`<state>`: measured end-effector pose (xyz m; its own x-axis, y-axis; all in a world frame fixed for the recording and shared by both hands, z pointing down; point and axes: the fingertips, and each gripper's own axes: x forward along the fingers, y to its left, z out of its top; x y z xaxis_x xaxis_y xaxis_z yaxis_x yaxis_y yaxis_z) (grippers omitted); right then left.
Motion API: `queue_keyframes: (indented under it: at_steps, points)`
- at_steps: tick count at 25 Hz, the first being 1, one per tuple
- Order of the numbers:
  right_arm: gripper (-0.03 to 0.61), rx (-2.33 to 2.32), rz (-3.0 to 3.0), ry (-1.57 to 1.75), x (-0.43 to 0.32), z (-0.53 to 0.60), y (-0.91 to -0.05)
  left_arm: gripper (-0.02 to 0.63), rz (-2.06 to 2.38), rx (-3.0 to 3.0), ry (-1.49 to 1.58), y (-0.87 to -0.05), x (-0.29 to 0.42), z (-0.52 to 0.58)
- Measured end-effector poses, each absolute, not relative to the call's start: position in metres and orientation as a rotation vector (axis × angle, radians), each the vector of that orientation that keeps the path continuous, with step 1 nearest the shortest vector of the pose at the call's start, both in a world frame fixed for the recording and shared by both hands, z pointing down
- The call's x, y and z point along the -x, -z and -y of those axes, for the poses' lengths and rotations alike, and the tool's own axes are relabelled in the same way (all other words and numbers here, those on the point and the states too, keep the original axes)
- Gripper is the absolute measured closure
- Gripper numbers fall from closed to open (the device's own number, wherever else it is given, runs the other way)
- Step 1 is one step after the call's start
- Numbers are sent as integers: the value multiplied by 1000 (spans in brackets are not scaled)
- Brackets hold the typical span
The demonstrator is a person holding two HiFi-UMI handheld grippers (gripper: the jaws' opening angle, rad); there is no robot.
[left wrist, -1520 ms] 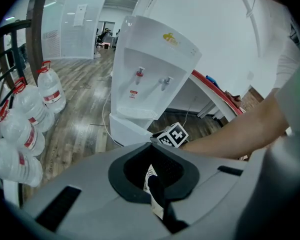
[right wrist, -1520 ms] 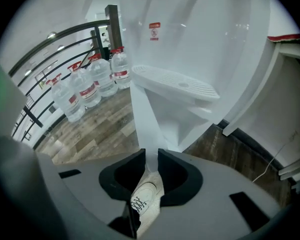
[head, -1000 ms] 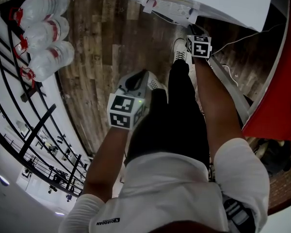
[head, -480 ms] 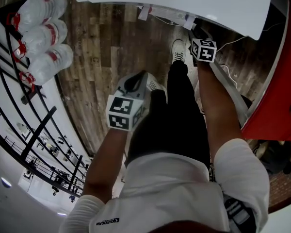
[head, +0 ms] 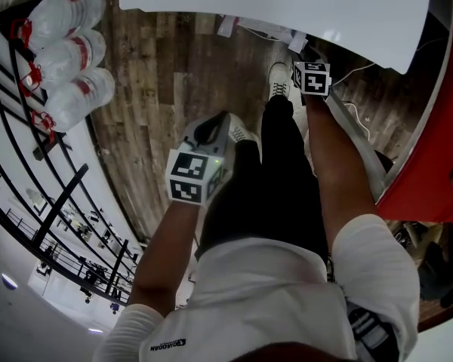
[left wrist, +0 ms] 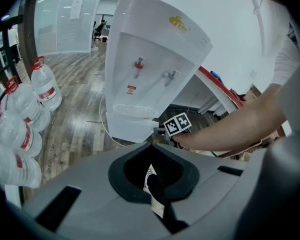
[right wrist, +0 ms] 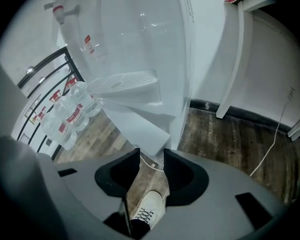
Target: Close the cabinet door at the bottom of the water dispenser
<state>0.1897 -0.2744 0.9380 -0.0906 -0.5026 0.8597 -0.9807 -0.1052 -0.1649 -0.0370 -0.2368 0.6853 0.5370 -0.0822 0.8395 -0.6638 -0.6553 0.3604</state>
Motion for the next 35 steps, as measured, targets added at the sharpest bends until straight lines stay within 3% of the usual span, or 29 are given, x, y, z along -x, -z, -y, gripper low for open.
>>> queue_keyframes:
  at_steps: [35]
  points:
    - [437, -1696, 1574, -1076, -226, 288, -906, 621, 651, -2132, -1052, -670, 35, 250]
